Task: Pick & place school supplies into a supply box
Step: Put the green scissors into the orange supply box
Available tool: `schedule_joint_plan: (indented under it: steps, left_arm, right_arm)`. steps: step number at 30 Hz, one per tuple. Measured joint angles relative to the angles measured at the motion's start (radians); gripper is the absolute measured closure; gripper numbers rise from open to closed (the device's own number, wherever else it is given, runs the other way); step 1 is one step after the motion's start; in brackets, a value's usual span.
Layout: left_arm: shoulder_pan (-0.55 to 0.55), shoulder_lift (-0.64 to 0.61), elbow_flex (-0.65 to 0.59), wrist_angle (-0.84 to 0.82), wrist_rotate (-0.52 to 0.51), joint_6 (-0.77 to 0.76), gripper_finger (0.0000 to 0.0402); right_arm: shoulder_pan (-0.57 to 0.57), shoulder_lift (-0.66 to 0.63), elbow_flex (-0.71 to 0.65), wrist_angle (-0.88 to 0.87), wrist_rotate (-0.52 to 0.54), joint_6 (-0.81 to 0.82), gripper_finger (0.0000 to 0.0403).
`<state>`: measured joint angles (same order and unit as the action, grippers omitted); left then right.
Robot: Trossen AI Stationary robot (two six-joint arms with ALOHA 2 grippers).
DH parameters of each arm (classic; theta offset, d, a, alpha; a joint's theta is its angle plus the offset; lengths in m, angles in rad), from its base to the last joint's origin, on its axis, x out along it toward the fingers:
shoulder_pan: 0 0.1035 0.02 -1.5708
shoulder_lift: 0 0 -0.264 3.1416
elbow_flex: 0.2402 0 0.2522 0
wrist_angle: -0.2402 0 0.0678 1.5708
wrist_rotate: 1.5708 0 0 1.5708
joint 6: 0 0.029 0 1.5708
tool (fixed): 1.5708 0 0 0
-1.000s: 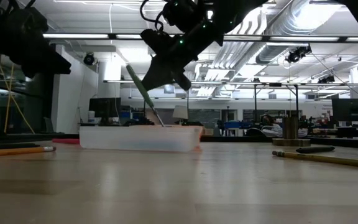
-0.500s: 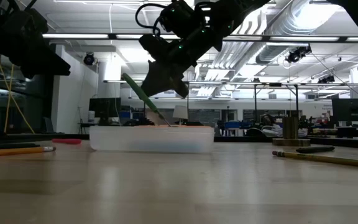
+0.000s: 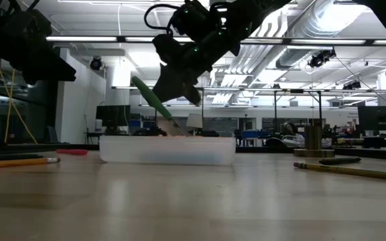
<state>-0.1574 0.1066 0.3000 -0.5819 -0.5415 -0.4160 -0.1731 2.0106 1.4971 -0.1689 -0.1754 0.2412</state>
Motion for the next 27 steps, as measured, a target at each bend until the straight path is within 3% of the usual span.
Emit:
schedule_joint_plan:
  steps: [12,27]
  left_arm:
    - [0.0,0.0,0.0,0.0,0.0,-0.001,0.0231]
    - [0.0,0.0,0.0,0.005,-0.002,-0.01,0.0231]
  right_arm:
    - [-0.003,0.0,0.0,-0.002,-0.092,-0.017,0.0403]
    - [-0.004,0.0,0.079,-0.163,-0.086,-0.108,0.0403]
